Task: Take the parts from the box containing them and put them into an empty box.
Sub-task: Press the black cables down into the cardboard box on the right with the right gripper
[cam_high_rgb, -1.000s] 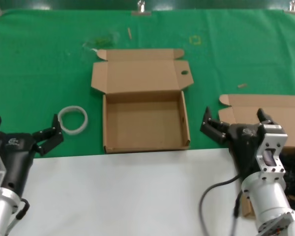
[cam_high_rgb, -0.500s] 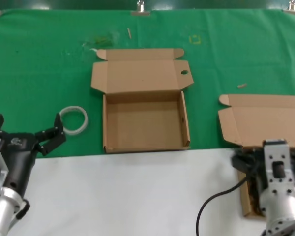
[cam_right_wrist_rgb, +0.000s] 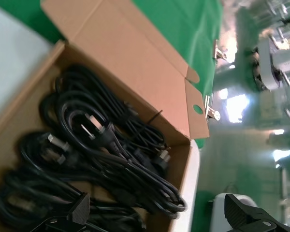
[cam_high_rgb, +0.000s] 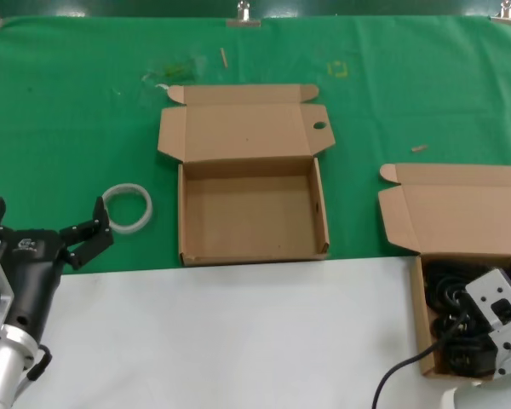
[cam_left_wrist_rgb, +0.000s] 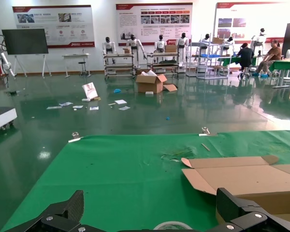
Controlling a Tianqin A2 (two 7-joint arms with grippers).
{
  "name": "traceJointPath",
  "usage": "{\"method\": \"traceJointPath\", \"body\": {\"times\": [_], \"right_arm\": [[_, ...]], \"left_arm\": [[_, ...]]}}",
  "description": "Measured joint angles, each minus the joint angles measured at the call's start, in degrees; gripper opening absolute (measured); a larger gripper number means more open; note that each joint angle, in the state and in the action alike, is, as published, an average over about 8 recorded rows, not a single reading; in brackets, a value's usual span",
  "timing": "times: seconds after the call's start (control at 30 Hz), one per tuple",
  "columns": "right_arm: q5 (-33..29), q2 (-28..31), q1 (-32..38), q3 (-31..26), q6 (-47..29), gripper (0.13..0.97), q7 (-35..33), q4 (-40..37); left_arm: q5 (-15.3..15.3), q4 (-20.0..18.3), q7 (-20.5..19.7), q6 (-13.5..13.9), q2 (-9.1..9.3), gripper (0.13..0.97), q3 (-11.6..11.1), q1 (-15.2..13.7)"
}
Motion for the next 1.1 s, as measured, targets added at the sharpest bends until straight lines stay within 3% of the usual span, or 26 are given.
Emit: {"method": "traceJointPath", "body": {"times": [0.3,0.47,0.77,1.1], "right_arm": [[4.85,-0.01,4.22,4.59,0.76,0.966,-22.06,-2.57],[8.25,-0.01,5.61,6.97,-1.46,0.966,-30.52,-5.21],[11.47,-0.13,7.39,11.71,-8.25,0.966,-37.29,-11.00],[12.06,-0.15,8.93,13.01,-11.95,0.940,-38.39,-14.49]], "left_arm": [[0.01,0.00,0.00,0.00,0.00,0.966,0.00,0.00],[0.00,0.00,0.00,0.00,0.00,0.966,0.00,0.00],[0.00,0.00,0.00,0.00,0.00,0.966,0.00,0.00],[0.00,0.00,0.00,0.00,0.00,0.966,0.00,0.00]]}}
